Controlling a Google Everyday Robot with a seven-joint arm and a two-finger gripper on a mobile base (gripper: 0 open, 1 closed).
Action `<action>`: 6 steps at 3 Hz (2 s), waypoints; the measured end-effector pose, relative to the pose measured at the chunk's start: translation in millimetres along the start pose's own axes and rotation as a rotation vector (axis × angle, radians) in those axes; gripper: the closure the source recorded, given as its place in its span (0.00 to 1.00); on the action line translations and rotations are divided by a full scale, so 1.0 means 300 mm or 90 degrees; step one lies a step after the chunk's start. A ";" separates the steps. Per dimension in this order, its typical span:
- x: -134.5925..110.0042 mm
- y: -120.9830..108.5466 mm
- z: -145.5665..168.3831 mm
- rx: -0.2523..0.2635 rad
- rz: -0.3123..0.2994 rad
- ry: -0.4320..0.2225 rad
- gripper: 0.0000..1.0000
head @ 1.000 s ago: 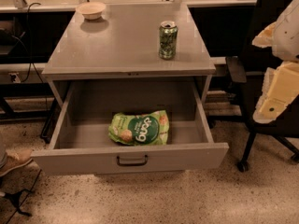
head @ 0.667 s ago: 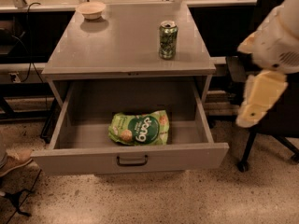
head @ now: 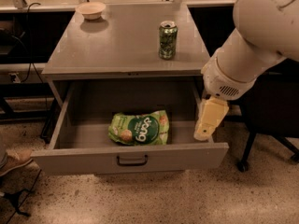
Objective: Pick green rice chip bag from top drawer and place on counter
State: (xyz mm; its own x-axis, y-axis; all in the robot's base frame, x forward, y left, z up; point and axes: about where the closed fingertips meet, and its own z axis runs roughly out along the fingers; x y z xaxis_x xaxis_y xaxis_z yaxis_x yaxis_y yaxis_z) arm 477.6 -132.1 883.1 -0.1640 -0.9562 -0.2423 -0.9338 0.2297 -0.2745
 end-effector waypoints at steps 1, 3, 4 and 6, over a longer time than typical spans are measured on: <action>-0.013 -0.003 0.014 -0.001 -0.003 -0.004 0.00; -0.267 -0.094 0.280 -0.020 -0.052 -0.042 0.00; -0.430 -0.158 0.448 -0.048 -0.061 -0.040 0.00; -0.573 -0.148 0.669 -0.113 -0.029 -0.017 0.00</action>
Offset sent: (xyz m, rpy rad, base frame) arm 0.0433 0.0587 -0.0410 0.0765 -0.0097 0.0766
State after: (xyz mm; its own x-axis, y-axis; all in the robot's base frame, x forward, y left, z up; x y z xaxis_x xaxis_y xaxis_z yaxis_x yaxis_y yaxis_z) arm 611.0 58.6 750.1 -0.1133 -0.9593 -0.2586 -0.9820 0.1477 -0.1176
